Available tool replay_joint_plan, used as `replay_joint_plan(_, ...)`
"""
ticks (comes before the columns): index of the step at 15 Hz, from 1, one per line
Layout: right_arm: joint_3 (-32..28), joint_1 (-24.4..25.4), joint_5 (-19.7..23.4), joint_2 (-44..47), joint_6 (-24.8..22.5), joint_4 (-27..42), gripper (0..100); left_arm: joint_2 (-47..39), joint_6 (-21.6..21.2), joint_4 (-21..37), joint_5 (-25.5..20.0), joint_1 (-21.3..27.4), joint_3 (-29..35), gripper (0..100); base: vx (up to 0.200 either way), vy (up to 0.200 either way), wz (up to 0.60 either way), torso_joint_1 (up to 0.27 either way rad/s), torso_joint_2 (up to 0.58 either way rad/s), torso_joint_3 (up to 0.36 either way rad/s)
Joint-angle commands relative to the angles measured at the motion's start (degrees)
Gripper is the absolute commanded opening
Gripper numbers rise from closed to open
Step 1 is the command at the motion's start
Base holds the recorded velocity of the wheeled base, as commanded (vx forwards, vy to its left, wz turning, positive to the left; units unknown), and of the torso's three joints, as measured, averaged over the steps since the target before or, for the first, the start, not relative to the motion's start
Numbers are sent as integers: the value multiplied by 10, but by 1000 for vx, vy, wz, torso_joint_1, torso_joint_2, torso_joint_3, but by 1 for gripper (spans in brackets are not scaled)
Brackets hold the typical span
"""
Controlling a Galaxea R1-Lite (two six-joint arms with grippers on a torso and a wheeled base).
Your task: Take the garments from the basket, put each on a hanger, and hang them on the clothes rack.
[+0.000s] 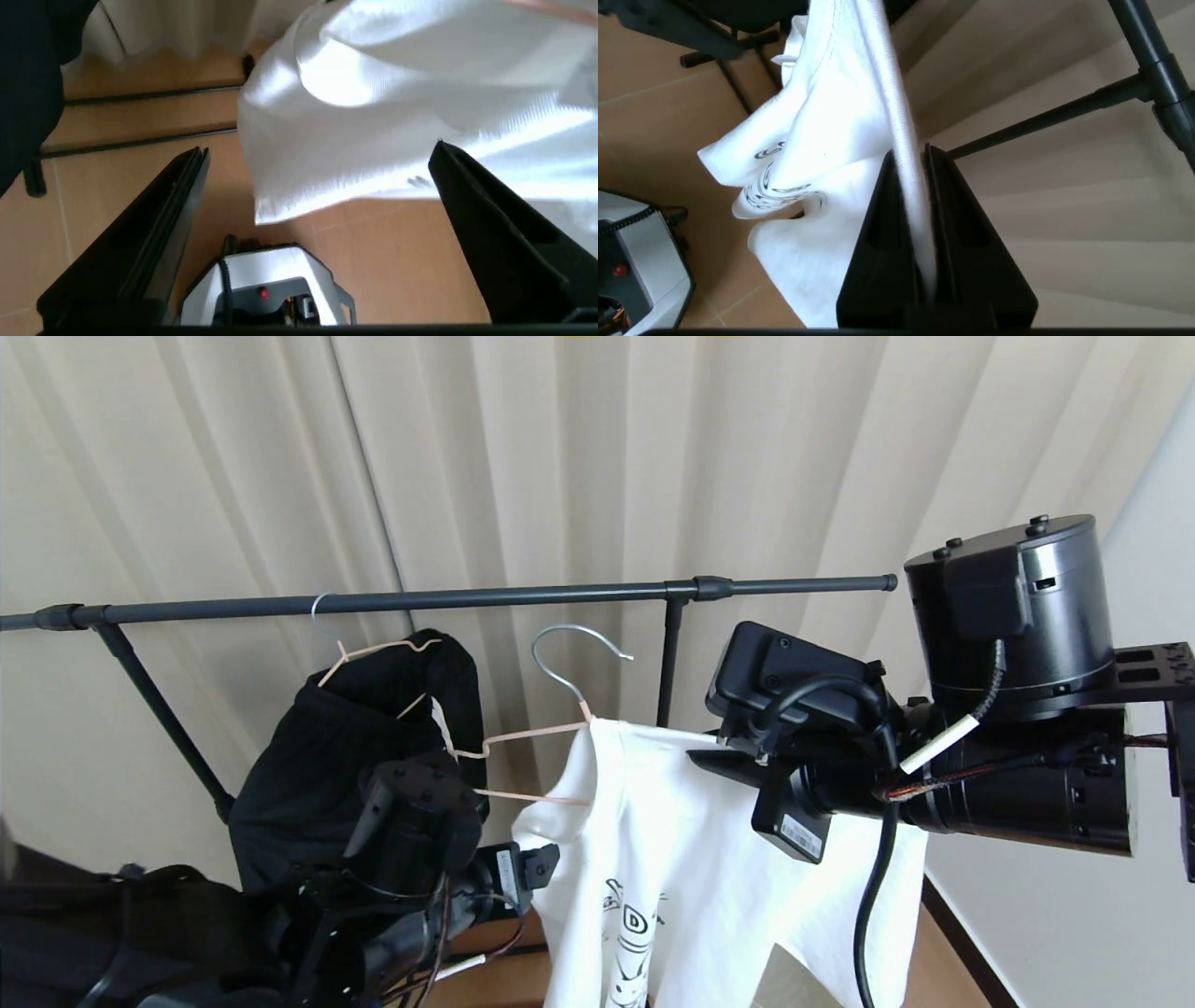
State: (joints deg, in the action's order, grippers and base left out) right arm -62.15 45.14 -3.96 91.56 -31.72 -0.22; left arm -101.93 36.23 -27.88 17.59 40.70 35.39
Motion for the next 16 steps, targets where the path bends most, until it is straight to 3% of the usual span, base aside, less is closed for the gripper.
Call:
replay_joint_plan(1, 12, 7, 0, -17, 0, -3, 0, -55, 19, 0, 14, 4, 37, 100, 0, 0, 0, 0, 0, 0)
replay_joint_plan(6, 33, 21, -2, -31, 14, -24, 0, -78, 31, -2, 53, 8, 48, 100, 0, 0, 0, 0, 0, 0)
replay_joint_plan(16, 32, 21, -2, -43, 15, -24, 0, -122, 28, -19, 82, 28, 50, 100, 0, 0, 0, 0, 0, 0)
